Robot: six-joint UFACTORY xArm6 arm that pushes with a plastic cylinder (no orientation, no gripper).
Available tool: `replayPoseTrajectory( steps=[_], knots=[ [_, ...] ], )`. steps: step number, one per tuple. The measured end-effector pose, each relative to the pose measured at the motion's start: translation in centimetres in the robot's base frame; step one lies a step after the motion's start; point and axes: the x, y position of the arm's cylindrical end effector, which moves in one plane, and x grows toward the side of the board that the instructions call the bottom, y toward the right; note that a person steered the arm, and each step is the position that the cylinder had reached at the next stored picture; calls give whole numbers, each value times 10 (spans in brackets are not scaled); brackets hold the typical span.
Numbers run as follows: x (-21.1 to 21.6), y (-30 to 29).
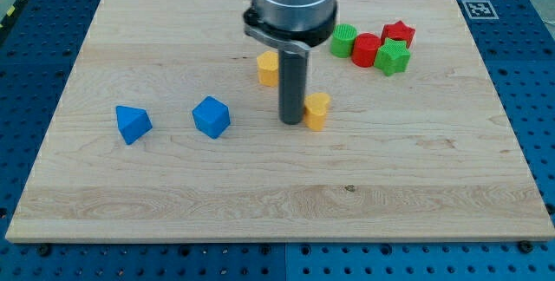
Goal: Push the yellow hexagon to the yellow heart
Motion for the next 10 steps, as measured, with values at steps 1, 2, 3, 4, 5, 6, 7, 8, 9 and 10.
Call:
replayPoseTrajectory(
  steps=[1, 2, 3, 4, 5, 6, 7, 8, 9, 10],
  knots=[
    [0, 14],
    [0, -16],
    [-13, -53],
    [-61, -80],
    [-90, -91],
    [-92, -75],
    [-92, -44],
    [-89, -30],
    [-80, -13],
    [-64, 15]
  ],
)
